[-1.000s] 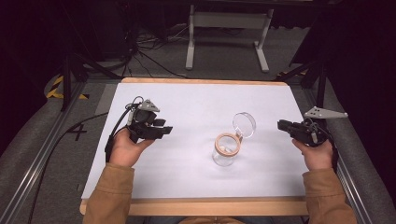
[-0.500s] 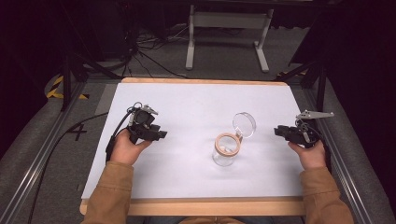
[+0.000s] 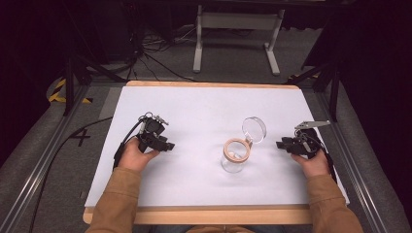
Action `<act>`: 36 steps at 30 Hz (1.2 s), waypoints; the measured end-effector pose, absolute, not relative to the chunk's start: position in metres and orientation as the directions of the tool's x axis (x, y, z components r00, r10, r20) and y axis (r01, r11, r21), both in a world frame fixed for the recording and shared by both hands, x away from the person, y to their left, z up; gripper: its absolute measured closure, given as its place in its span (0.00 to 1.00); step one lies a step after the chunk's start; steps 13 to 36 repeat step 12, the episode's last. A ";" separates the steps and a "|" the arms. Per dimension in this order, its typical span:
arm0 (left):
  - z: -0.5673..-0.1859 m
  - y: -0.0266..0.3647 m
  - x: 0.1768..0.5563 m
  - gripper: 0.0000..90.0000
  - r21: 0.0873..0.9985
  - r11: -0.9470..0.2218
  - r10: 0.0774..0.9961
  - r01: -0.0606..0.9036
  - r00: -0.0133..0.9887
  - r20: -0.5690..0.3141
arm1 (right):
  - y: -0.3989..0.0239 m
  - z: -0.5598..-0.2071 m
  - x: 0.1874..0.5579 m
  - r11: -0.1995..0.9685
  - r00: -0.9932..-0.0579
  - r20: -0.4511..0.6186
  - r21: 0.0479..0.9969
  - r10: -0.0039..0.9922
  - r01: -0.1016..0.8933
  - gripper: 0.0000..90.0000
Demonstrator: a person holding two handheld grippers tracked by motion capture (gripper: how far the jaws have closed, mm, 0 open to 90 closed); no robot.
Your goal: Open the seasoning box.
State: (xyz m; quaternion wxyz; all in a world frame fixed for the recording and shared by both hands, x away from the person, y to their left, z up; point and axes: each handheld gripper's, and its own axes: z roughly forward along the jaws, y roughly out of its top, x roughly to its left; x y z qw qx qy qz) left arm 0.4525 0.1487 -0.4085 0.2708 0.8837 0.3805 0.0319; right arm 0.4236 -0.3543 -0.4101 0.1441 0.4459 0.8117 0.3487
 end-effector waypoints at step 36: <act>-0.412 0.146 0.455 0.57 0.499 -0.571 0.682 0.652 0.715 -0.154 | -0.346 -0.416 0.420 0.393 -0.590 0.033 0.716 0.807 0.577 0.62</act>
